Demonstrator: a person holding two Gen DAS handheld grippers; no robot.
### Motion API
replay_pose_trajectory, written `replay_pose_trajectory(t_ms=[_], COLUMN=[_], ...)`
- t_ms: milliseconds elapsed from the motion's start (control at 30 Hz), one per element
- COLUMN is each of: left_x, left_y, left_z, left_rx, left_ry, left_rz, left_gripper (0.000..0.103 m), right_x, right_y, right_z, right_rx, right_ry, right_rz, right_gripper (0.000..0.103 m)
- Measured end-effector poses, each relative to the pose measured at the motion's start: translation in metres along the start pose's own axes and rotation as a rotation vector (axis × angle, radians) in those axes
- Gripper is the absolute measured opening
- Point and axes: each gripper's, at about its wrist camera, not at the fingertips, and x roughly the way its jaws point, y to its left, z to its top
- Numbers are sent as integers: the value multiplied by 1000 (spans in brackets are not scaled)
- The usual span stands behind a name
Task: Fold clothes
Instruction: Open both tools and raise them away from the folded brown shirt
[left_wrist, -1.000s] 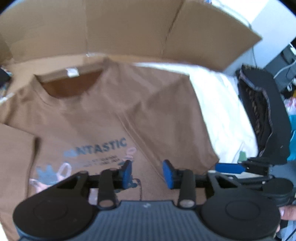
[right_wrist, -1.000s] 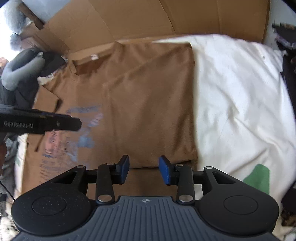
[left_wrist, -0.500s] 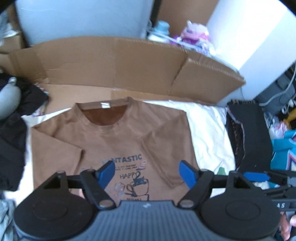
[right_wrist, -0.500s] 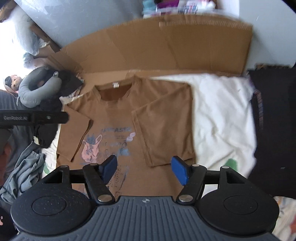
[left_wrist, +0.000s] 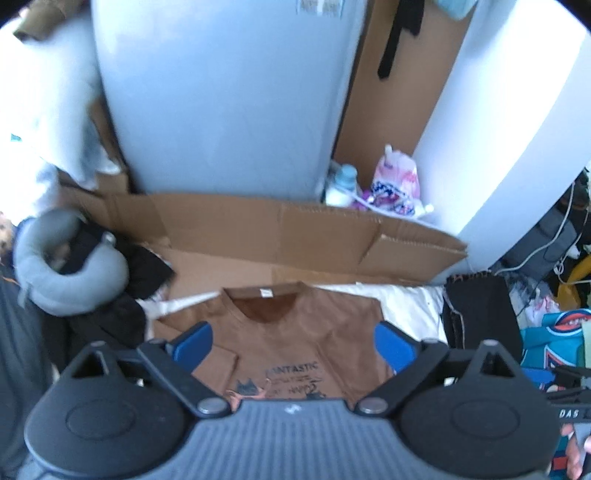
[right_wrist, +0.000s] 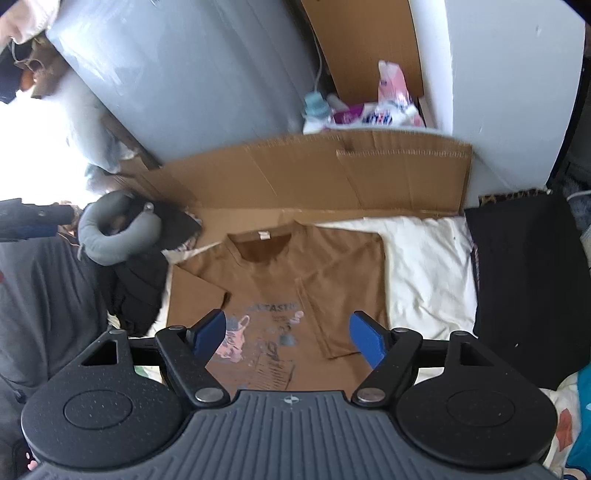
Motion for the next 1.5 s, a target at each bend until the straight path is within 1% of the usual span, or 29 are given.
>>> replay_pose_trajectory(t_ms=[133,267,367,533,600,633,733,800,867,933,1100,1200,1333,1500], left_x=[-33,-60,-73,-94,-97,-99,-104,-107,-107,-109,-110,-111,-111,-107], left_y=[21,45,67,99,109,113,121,128,137,142,149,150,148,145], left_z=[-16,-37,-62,-115,-133,-141,-163,-176,-188,-200,-225,-237,-252,-274], left_rx=[-16,-46,-65,-121,-121,-107,-63,-69,-102,-121,-144,-156,-162,-179], left_ry=[-34,-53,-57,-74,-66,-58,-57,-62,-69,-96,-114,-120,-133,-174], left_rz=[2,3,9,-16,-33,-30,23,25,24,40,27,38,53,40], left_gripper=[97,97,97,97,97,97,97,97,97,97,97,97,97,97], right_x=[-27,-54,-69,-87,-93,-96,-105,-108,-108,-108,-103,-99,-97,-97], right_y=[17,31,41,56,65,69,81,88,95,101,116,121,120,110], right_z=[0,-9,-19,-46,-60,-66,-87,-99,-109,-118,-137,-146,-158,-179], right_rx=[-18,-31,-34,-27,-52,-65,-97,-112,-124,-145,-208,-230,-239,-230], right_ry=[-22,-51,-70,-77,-88,-95,-127,-136,-133,-131,-123,-119,-128,-173], right_rz=[-17,-19,-24,-21,-33,-41,-80,-91,-85,-88,-105,-118,-89,-52], right_gripper=[81,82,84,84,84,84,85,85,85,85,85,85,85,85])
